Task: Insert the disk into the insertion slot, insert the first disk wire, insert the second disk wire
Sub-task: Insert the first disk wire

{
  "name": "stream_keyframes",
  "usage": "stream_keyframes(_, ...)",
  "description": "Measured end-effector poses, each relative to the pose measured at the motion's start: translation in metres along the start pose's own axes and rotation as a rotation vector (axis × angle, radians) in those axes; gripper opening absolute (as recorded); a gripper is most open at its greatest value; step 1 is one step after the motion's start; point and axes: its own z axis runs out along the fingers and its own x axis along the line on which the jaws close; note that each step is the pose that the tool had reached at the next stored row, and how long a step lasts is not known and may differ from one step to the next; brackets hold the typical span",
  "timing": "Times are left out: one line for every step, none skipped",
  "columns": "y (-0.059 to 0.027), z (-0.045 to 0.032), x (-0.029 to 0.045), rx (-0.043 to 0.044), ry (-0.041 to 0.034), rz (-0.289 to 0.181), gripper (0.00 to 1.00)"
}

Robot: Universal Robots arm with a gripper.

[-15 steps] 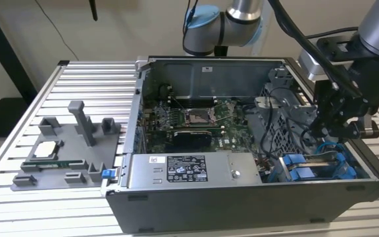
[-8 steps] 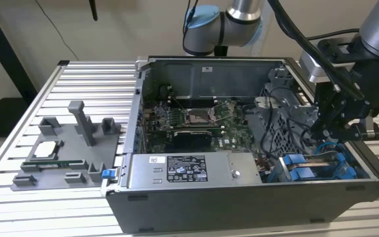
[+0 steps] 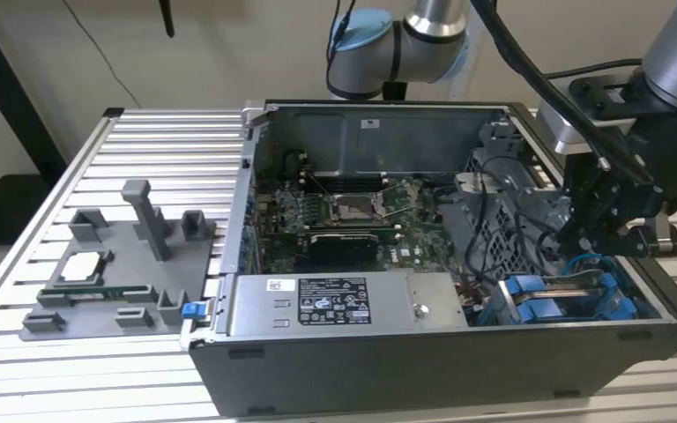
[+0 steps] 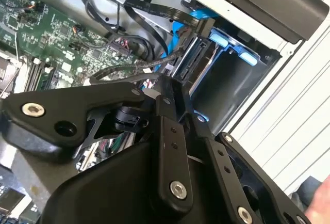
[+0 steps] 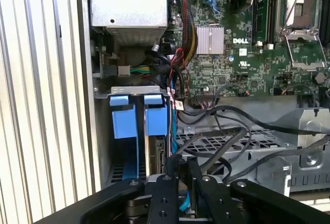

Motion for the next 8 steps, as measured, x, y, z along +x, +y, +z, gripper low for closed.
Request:
stream_keyframes(-0.0012, 0.0012, 0.0004, 0.0, 0.0008, 0.0, 0.0)
stream_keyframes(-0.0025, 0.0024, 0.0008, 0.0, 0.0015, 0.0, 0.0)
stream_keyframes(-0.0041, 0.0038, 0.001, -0.0001, 0.002, 0.0, 0.0)
stream_keyframes(-0.0058, 0.0051, 0.0011, 0.0, 0.003, 0.0, 0.0)
stream_keyframes(-0.0074, 0.0064, 0.0012, 0.0, 0.004, -0.001, 0.0)
stream_keyframes(-0.0091, 0.0077, 0.0013, 0.0, 0.005, -0.001, 0.0)
stream_keyframes(-0.0108, 0.009, 0.0014, 0.0, 0.0056, -0.001, 0.0)
stream_keyframes(-0.0124, 0.0103, 0.0017, 0.0, 0.006, -0.001, 0.0)
